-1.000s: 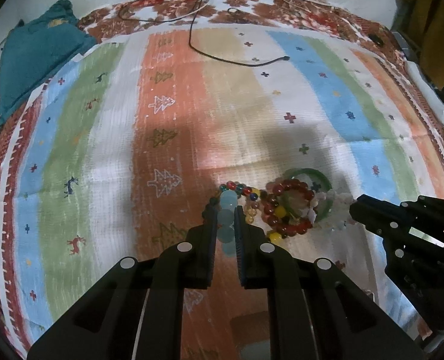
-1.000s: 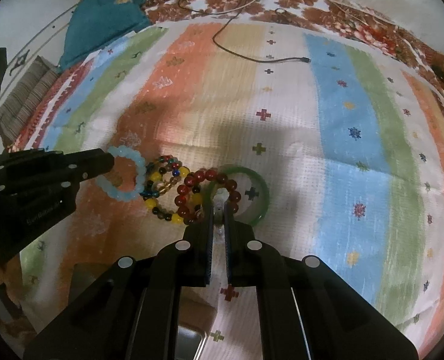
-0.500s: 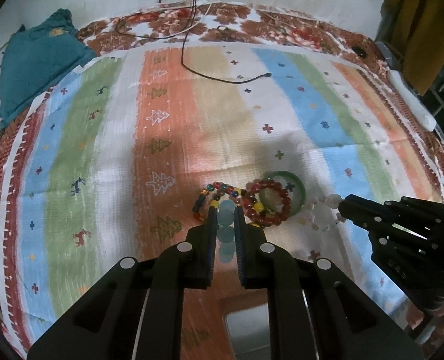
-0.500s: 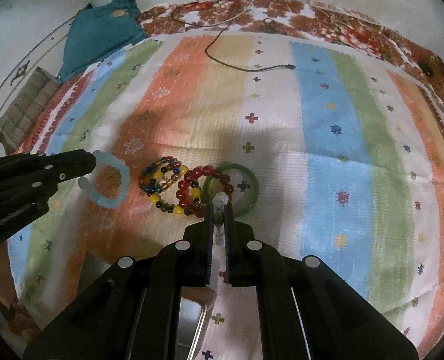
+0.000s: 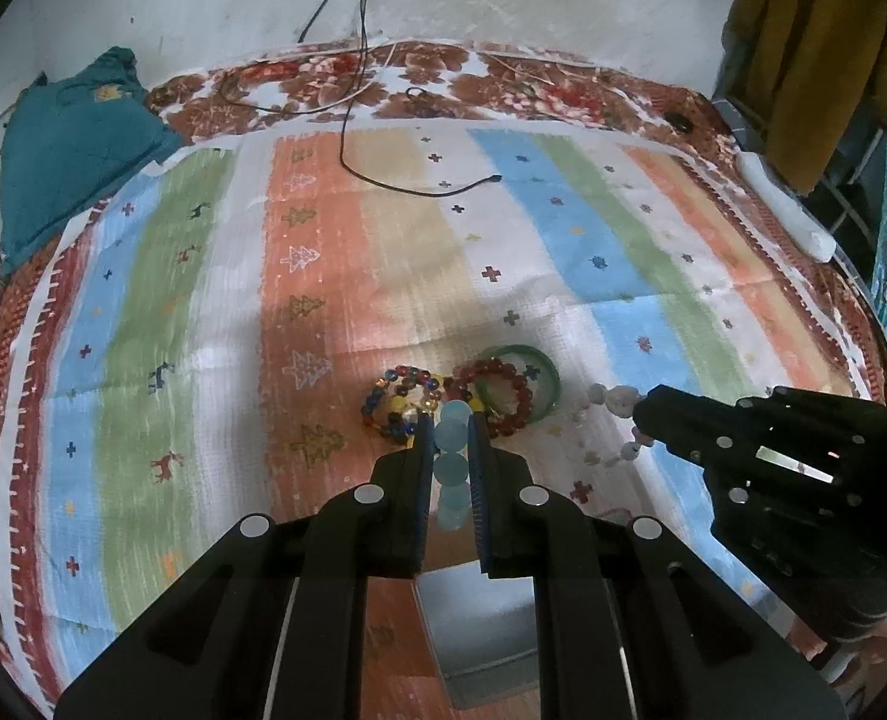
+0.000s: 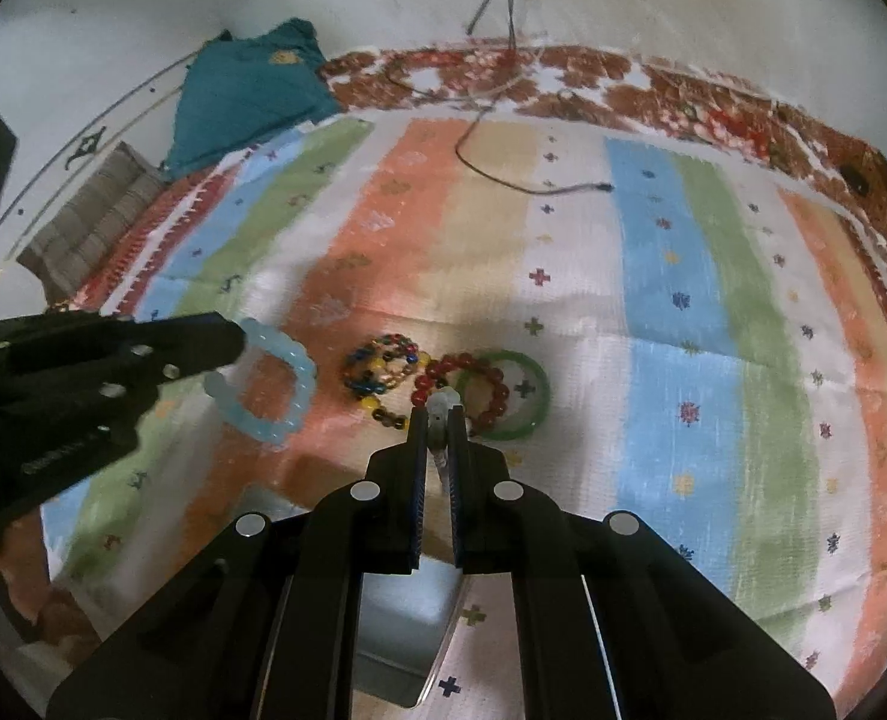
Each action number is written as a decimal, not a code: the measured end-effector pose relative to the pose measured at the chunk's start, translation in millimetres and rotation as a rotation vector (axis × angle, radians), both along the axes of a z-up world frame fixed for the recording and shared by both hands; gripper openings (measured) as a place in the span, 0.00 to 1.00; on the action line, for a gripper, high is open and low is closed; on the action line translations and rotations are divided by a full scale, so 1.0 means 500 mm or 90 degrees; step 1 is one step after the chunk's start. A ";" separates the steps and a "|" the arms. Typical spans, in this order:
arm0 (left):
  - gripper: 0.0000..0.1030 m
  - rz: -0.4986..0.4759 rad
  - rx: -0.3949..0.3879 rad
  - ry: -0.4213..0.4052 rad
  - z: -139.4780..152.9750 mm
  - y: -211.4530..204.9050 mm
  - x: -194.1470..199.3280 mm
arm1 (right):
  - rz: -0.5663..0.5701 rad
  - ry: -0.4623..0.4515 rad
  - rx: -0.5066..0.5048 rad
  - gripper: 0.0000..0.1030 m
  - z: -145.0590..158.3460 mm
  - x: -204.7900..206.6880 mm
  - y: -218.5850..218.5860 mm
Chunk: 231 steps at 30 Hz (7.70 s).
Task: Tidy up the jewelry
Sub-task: 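Carry both held bracelets over the silver tin with both tools, then open the left tool over the tin while the right tool releases its bracelet, then move both open tools back to the remaining bracelets, then grasp the multicolour bead bracelet with the left tool while the right tool grasps the red bead bracelet, then lift and carry both held bracelets toward the silver tin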
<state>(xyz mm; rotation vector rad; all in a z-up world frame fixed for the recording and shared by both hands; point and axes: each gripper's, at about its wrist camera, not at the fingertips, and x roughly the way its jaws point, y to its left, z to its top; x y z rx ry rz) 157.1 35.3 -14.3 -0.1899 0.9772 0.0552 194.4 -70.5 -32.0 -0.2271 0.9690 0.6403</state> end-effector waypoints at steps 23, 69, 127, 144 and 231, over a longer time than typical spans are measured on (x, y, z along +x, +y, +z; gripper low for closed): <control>0.11 -0.024 -0.010 -0.048 0.040 -0.042 -0.108 | 0.015 -0.044 0.008 0.08 0.026 -0.114 -0.027; 0.51 0.085 -0.009 -0.001 0.008 0.028 -0.134 | -0.038 -0.006 -0.009 0.42 0.003 -0.092 -0.064; 0.66 0.126 0.011 0.135 -0.174 0.130 0.097 | -0.062 0.077 -0.104 0.67 -0.154 0.138 0.028; 0.56 0.104 0.016 0.167 -0.217 0.129 0.137 | -0.050 0.104 -0.107 0.60 -0.194 0.175 0.059; 0.09 0.026 0.011 0.072 -0.103 0.055 0.130 | -0.032 0.060 -0.083 0.14 -0.113 0.140 0.041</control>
